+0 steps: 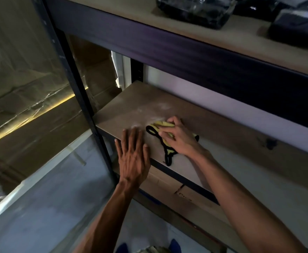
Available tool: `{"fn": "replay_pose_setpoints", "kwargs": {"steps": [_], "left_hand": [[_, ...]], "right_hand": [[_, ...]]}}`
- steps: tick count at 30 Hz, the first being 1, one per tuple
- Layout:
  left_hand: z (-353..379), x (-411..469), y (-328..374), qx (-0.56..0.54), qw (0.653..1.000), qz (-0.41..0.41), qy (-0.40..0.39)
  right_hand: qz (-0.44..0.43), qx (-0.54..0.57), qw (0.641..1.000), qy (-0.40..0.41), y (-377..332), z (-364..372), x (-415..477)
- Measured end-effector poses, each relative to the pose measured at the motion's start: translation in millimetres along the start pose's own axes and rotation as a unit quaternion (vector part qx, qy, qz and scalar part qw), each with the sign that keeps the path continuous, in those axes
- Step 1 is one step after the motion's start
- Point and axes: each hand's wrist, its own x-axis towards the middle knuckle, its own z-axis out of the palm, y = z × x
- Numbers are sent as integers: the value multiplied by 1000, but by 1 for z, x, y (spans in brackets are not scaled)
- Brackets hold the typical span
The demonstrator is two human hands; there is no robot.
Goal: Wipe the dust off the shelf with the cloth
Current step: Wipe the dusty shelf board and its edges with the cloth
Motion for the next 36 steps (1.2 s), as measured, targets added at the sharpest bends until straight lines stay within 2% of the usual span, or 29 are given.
{"fn": "replay_pose_setpoints", "kwargs": {"steps": [4, 8, 12, 14, 18, 21, 23, 24, 26, 29, 31, 32, 34, 36], "left_hand": [[0, -1, -2, -4, 1000, -7, -8], [4, -1, -5, -11, 1000, -8, 3], [2, -2, -6, -22, 1000, 2, 8], [-5, 0, -13, -34, 999, -7, 22], [-34, 21, -43, -95, 983, -58, 150], [-61, 51, -69, -140, 947, -78, 277], [-76, 72, -82, -175, 923, -70, 335], [-82, 83, -86, -186, 919, -56, 343], [-87, 101, -94, -204, 930, -34, 304], [-87, 117, -100, -254, 937, -37, 236], [-82, 120, -103, -267, 932, -32, 242], [-80, 121, -103, -272, 929, -29, 248], [-79, 121, -100, -282, 921, -21, 268], [-78, 122, -99, -281, 916, -16, 285]], "right_hand": [[-24, 48, 999, 10, 9, -20, -25], [-70, 40, 996, -38, 13, -16, -50], [-50, -11, 998, 44, 2, 4, -19], [-20, -7, 999, 49, -2, 6, 1], [-11, 33, 999, 23, -3, 0, 15], [-2, 73, 997, 9, 4, -6, 22], [-8, 90, 995, 38, 6, -13, 35], [-24, 86, 994, 69, 7, -19, 44], [-57, 52, 989, 123, 17, -30, 66], [10, -13, 984, 175, 47, -33, 105], [68, -33, 987, 144, 53, -22, 113], [67, -53, 989, 124, 50, -15, 111], [-19, -70, 990, 118, 40, 0, 103], [-67, -39, 995, 67, 24, 9, 90]]}}
